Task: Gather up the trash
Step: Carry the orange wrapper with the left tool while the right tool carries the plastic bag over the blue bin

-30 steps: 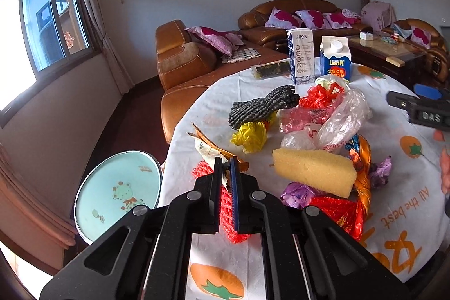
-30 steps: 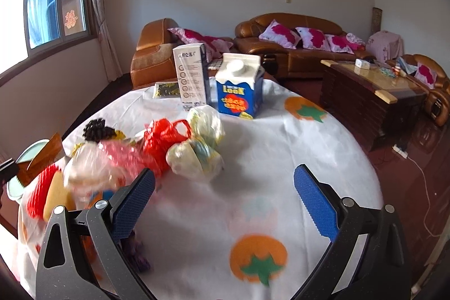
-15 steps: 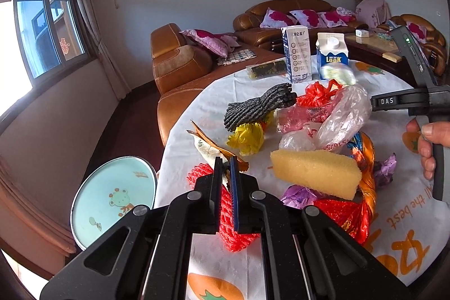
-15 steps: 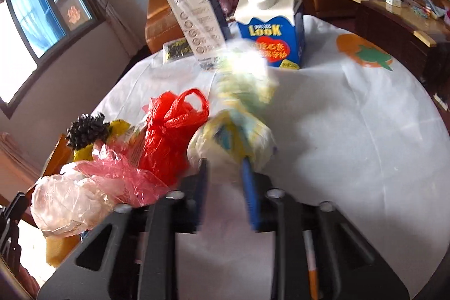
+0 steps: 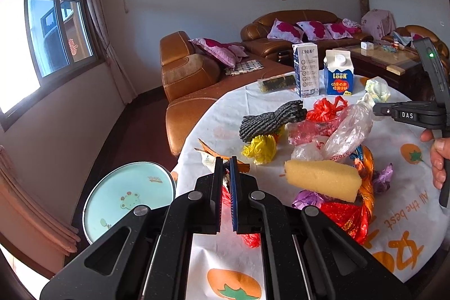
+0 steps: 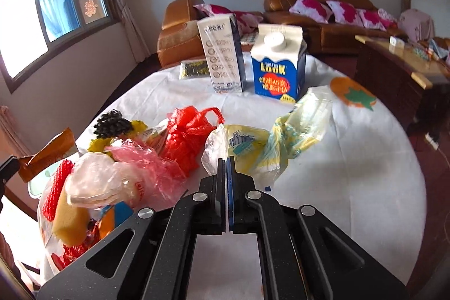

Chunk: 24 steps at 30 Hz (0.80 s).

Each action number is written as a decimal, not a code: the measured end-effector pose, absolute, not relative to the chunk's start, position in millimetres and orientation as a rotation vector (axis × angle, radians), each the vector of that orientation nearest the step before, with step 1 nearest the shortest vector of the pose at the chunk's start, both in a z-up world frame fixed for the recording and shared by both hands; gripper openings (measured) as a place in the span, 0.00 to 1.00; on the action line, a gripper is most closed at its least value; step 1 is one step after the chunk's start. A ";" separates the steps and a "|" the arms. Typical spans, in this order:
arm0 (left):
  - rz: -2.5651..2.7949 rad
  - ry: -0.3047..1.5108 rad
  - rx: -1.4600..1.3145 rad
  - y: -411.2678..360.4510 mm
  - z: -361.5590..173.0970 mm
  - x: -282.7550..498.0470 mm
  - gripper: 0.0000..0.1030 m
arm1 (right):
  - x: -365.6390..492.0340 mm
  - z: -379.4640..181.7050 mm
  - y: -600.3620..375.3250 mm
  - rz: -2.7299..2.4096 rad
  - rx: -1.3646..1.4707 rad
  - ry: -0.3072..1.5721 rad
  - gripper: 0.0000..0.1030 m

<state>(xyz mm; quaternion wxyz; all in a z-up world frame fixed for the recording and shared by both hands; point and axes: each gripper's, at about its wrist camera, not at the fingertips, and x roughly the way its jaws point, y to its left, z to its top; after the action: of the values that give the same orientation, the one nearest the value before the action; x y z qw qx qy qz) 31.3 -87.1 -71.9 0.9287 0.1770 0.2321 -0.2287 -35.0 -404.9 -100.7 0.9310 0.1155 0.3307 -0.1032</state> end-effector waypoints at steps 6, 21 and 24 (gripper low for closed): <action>-0.462 0.454 0.352 -81.6 -62.7 29.7 0.04 | -35.2 -77.6 -389.1 -0.185 0.188 0.620 0.02; -0.312 0.429 0.307 -33.4 -46.7 53.4 0.04 | 6.8 -37.9 -309.1 0.014 0.080 0.546 0.02; -0.259 0.441 0.305 -18.1 -49.6 63.6 0.03 | 21.0 -37.6 -284.6 0.066 0.049 0.550 0.02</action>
<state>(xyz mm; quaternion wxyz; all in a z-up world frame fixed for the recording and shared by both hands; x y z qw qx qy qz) 63.6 -18.1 -49.6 0.9561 0.1500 0.2171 -0.1274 21.0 -284.6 -37.6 0.9616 0.0242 0.2716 0.0327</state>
